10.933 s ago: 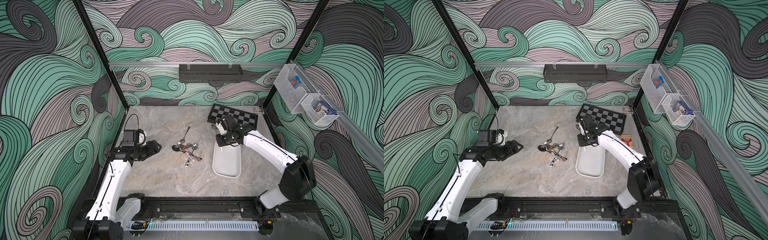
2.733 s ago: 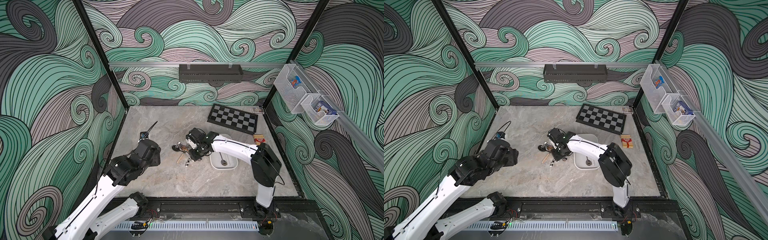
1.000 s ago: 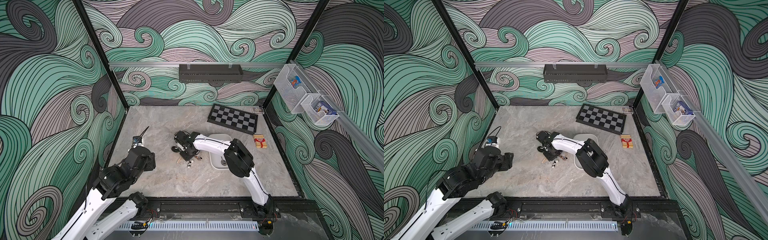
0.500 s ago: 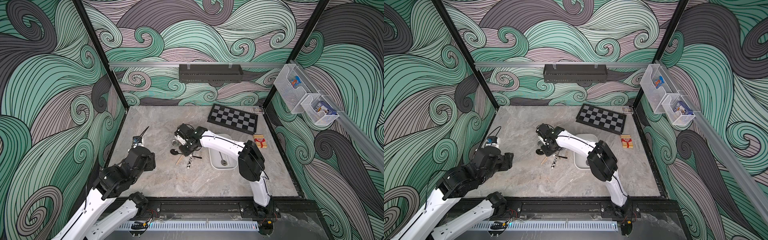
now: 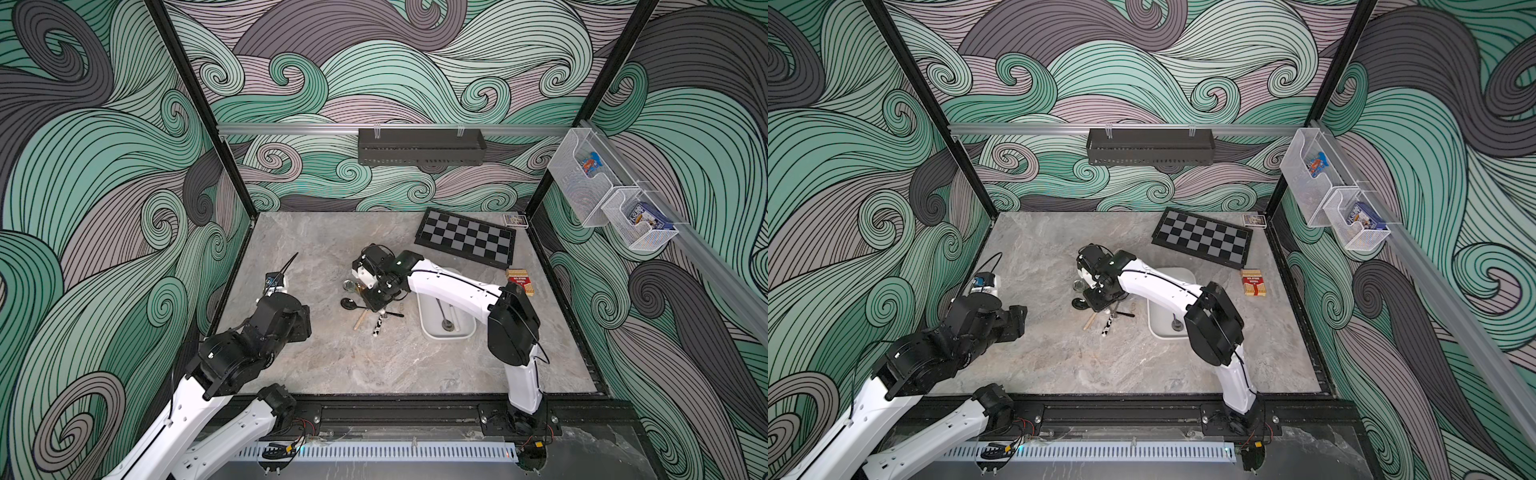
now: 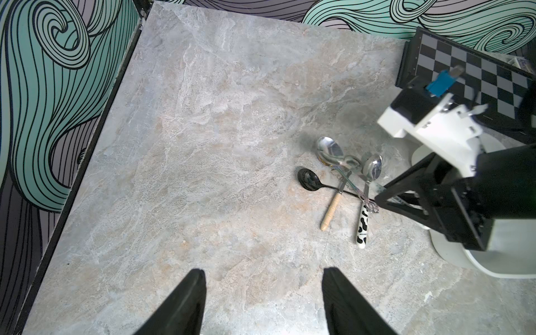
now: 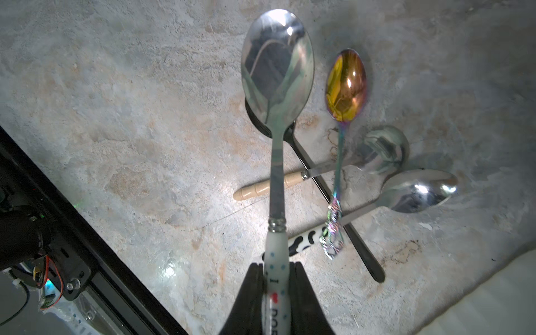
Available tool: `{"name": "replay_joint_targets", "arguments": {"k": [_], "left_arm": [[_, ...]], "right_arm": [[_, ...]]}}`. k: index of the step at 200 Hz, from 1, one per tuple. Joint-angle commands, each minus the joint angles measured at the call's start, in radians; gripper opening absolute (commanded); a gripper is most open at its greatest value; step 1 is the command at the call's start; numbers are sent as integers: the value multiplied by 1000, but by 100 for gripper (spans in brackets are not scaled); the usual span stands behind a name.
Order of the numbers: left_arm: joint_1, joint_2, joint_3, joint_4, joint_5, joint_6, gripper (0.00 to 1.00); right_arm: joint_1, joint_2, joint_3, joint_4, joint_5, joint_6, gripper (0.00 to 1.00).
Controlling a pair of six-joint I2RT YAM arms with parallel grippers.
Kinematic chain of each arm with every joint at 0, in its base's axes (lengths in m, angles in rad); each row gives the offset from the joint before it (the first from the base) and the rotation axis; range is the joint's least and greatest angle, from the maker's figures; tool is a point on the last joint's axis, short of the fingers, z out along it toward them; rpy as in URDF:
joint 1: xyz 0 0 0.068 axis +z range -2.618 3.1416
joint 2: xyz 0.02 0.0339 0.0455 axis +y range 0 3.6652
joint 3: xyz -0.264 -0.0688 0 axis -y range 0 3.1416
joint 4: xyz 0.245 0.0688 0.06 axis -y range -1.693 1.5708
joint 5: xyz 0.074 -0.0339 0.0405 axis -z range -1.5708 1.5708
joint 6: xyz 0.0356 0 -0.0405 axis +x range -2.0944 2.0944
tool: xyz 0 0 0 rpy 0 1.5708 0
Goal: Put the spoon into the storage box
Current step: Pick up the spoon from the center of the board, then place the spoon in the storage box.
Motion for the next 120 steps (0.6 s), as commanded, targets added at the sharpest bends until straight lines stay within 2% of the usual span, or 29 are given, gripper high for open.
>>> {"name": "replay_joint_targets", "arguments": {"k": [1, 69, 94, 120], "left_arm": [[6, 3, -6, 10, -17, 15, 67], [6, 13, -7, 18, -3, 21, 67], [6, 20, -7, 18, 1, 21, 67], [6, 16, -8, 18, 1, 22, 67]], "right_arm": [[-54, -118, -54, -10, 44, -6, 13], [-319, -466, -419, -8, 109, 49, 15], [-347, -516, -517, 5, 129, 72, 15], [-346, -508, -576, 24, 121, 75, 16]]}}
